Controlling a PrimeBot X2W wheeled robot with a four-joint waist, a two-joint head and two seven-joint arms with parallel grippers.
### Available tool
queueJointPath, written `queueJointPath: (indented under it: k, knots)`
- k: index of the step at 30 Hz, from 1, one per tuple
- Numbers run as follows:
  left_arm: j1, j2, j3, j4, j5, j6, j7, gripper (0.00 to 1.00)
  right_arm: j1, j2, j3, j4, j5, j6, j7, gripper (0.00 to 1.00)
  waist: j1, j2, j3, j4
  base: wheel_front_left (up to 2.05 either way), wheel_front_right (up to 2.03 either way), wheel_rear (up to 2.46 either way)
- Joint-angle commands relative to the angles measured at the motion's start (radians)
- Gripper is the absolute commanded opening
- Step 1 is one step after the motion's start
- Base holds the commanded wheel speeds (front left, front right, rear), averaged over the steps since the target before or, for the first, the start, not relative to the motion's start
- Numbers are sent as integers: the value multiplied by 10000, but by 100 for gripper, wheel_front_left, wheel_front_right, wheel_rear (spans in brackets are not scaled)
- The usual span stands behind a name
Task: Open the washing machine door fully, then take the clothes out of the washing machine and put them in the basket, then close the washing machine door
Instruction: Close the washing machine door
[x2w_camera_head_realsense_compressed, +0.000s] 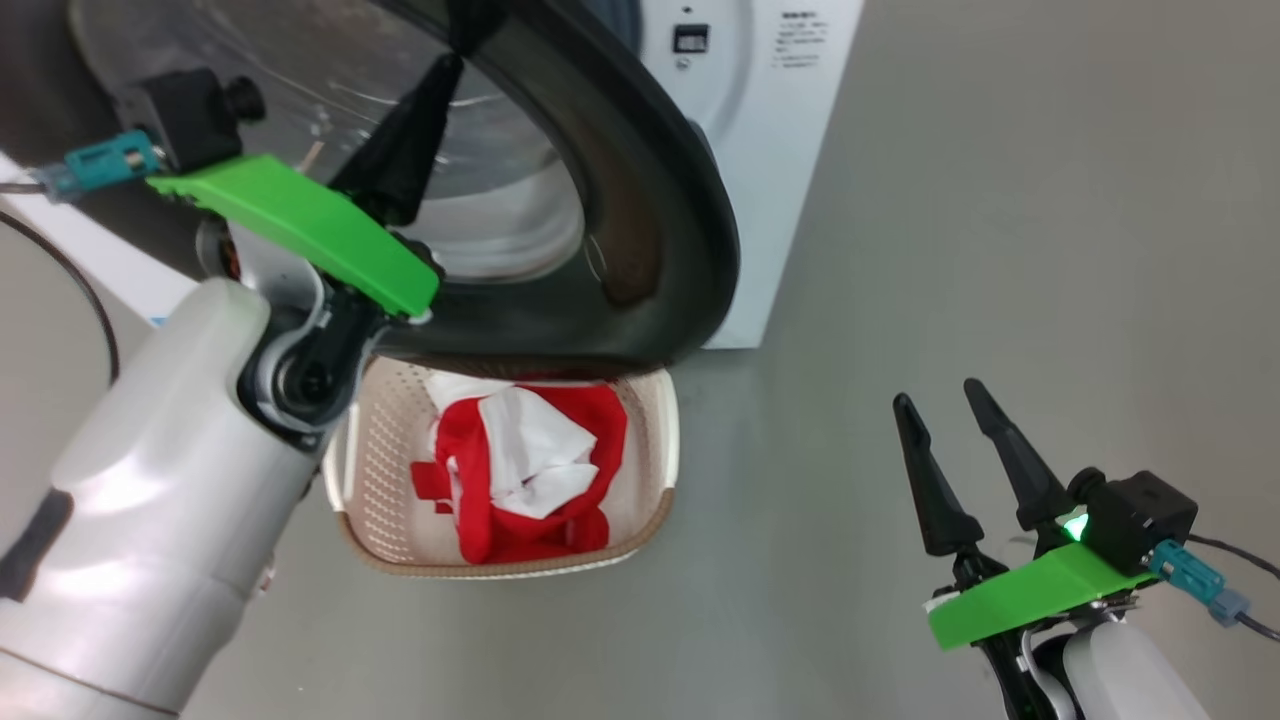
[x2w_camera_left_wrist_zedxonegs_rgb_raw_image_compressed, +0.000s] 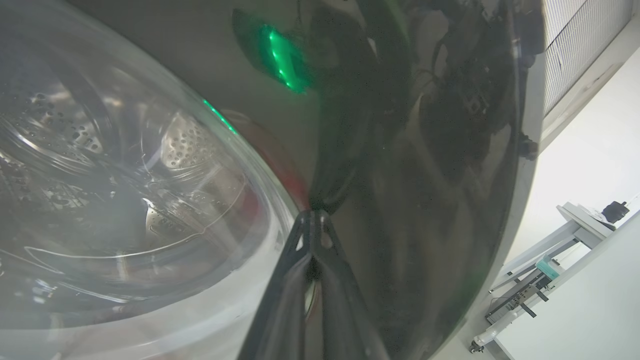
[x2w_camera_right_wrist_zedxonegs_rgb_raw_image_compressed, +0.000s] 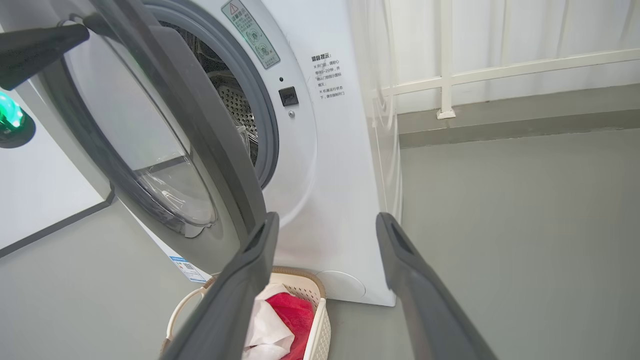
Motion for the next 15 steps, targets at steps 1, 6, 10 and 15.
queueJointPath:
  k: [1, 6, 10, 15]
  knots:
    - [-625, 427, 170, -35, -104, -71, -197, 0, -331, 23, 143, -297, -69, 62, -65, 100, 0, 0, 374, -404, 0, 0, 0]
    - [-1135, 629, -207, 360, -233, -71, -666, 0, -446, 91, 100, -345, -71, 62, -65, 100, 0, 0, 590, -691, 0, 0, 0]
    - [-1464, 696, -446, 727, -384, -71, -993, 0, -512, 127, 80, -365, -77, 62, -65, 100, 0, 0, 686, -831, 0, 0, 0]
    - [-1717, 761, -669, 1057, -599, -71, -1294, 0, -565, 152, 68, -373, -75, 62, -65, 100, 0, 0, 719, -913, 0, 0, 0]
